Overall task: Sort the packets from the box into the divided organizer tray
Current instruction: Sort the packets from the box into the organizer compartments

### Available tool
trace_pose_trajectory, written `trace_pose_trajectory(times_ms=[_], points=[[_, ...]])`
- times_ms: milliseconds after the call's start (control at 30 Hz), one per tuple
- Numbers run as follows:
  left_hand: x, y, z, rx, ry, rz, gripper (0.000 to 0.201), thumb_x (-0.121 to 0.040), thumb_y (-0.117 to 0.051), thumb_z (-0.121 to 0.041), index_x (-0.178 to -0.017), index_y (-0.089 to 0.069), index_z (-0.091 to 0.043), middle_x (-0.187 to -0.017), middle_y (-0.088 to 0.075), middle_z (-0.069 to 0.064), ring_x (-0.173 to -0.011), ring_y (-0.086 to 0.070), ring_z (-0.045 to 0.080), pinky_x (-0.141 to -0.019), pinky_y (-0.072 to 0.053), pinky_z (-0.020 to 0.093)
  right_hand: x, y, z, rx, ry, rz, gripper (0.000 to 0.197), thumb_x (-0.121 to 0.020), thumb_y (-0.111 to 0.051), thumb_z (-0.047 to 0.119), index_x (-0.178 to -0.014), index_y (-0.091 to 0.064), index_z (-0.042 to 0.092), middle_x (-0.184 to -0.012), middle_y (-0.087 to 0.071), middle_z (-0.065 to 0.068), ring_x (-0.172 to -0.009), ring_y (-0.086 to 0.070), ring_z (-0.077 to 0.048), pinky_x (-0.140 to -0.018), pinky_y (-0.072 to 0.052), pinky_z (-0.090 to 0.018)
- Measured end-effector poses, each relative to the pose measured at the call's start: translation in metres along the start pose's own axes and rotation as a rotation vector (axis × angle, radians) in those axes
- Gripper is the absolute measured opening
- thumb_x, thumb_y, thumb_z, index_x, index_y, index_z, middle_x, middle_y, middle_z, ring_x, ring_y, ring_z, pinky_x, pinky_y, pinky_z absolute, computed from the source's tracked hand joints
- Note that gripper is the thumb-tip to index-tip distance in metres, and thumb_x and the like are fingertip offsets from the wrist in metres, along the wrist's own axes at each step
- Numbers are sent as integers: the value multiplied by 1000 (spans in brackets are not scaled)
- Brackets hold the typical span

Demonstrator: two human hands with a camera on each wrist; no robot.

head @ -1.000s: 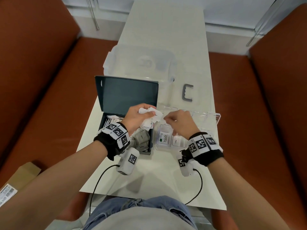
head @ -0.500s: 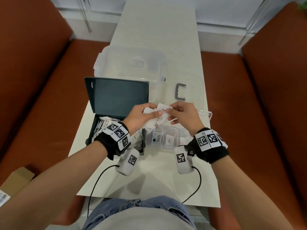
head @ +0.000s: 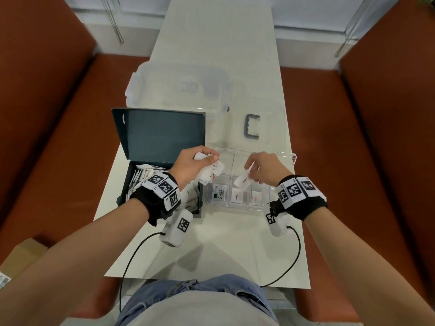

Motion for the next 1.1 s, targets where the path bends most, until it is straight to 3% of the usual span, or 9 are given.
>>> trace_pose_trajectory(times_ms=[33,133,333,633,833,900,967,1000,1100], points=[[0,1,1,10,6,-3,17,-87,-70,-13,-100,-70,-2,-94,-70,4,-74,-66,0,-61,-48,8,-3,-9,1,92,1,38,17,-82,-62,-3,-96,-66,8,-91,-65,-12,-66,-58,-16,-59,-50,-12],[1,2,4,37,40,1,20,-87,-69,-12,-103,-69,1,-89,-70,7,-68,-64,13,-54,-50,16,-9,-34,3,289,-3,120,15,-84,-64,3,-94,-68,12,-105,-64,-11,-94,-60,-25,-81,-53,-33],[6,6,8,71,80,-1,15,-87,-70,-11,-99,-70,-3,-86,-69,10,-65,-64,18,-54,-51,23,-13,-55,4,447,-24,89,20,-88,-57,7,-98,-66,21,-110,-60,-6,-96,-63,-28,-78,-48,-33],[13,8,8,96,101,-2,20,-87,-68,-8,-104,-67,3,-90,-67,15,-63,-62,20,-51,-53,24,-16,-63,1,452,-38,24,22,-87,-58,8,-89,-72,25,-100,-67,-3,-88,-66,-28,-75,-52,-33],[15,8,7,77,102,2,20,-88,-68,-9,-104,-67,2,-90,-67,15,-66,-62,20,-53,-53,24,-16,-65,-5,481,-27,26,32,-92,-53,7,-102,-71,31,-105,-68,1,-93,-66,-23,-79,-54,-34],[16,8,7,78,106,5,20,-88,-68,-9,-104,-67,2,-90,-67,14,-65,-62,19,-51,-53,23,-16,-66,-5,508,-28,42,31,-91,-52,6,-92,-70,31,-100,-65,1,-87,-65,-25,-76,-53,-32],[16,8,6,74,109,6,20,-88,-68,-10,-105,-67,2,-90,-67,14,-65,-62,19,-50,-52,23,-16,-68,-5,539,-33,50,32,-87,-51,4,-69,-57,29,-91,-58,-1,-75,-57,-26,-70,-49,-29],[16,8,6,73,113,6,20,-89,-68,-10,-105,-67,2,-89,-67,14,-66,-62,20,-50,-52,23,-16,-69,-5,548,-34,53,31,-86,-50,4,-68,-52,29,-91,-57,-1,-75,-57,-25,-69,-48,-30],[17,7,5,95,140,9,23,-89,-67,-14,-106,-67,1,-91,-66,16,-68,-62,21,-49,-52,23,-15,-68,-3,553,-25,70,25,-91,-53,9,-95,-67,29,-105,-62,-2,-91,-64,-25,-75,-50,-32]])
Point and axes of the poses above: each hand's wrist, its own x-axis away from the middle knuckle, its own y-axis out of the back of the hand, z = x × y, the point moved 6 cm from there along -x, towards the middle knuckle
